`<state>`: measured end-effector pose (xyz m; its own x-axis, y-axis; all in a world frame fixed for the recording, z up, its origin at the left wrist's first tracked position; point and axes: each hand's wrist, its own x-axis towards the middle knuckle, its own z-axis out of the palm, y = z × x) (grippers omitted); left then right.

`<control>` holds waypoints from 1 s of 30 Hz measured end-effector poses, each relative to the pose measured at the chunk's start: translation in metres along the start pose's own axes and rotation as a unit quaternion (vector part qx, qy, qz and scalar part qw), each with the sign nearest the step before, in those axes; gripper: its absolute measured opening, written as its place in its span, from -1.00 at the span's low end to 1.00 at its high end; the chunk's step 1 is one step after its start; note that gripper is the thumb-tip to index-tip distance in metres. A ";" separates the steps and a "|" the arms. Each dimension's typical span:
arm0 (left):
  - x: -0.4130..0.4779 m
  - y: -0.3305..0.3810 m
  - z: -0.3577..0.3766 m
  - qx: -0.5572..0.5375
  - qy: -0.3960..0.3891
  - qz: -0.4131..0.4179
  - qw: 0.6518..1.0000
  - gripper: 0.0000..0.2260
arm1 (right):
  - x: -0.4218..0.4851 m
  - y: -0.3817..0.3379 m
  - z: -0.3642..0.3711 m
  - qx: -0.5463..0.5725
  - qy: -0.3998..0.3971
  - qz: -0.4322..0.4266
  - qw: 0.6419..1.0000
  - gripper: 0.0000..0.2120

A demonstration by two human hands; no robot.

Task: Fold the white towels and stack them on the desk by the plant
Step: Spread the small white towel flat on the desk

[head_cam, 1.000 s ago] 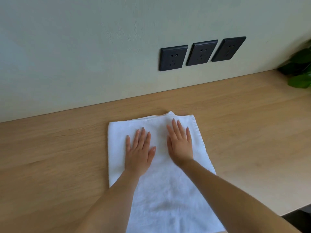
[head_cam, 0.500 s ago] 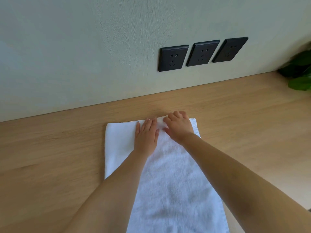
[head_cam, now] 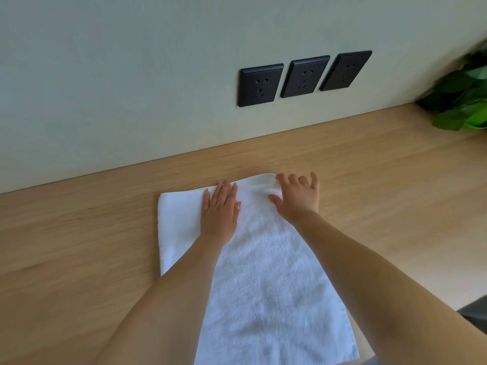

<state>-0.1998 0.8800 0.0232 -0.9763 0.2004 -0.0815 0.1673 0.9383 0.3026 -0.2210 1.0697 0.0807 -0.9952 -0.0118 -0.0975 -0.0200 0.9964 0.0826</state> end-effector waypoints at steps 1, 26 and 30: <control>0.001 0.001 -0.001 -0.015 0.008 -0.004 1.000 -0.56 | -0.002 0.002 -0.004 0.005 0.007 0.006 1.000 -0.63; 0.012 0.015 0.005 -0.083 0.033 0.059 0.994 -0.35 | -0.035 0.005 0.032 0.098 -0.149 0.022 0.984 -0.45; 0.012 0.015 0.005 -0.077 0.031 0.062 0.995 -0.40 | -0.034 0.001 0.035 0.127 -0.107 0.035 0.985 -0.43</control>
<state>-0.2087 0.8976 0.0217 -0.9567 0.2901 0.0223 0.2688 0.8519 0.4495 -0.1834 1.0740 0.0496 -0.9495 0.0489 -0.3100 0.1001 0.9834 -0.1514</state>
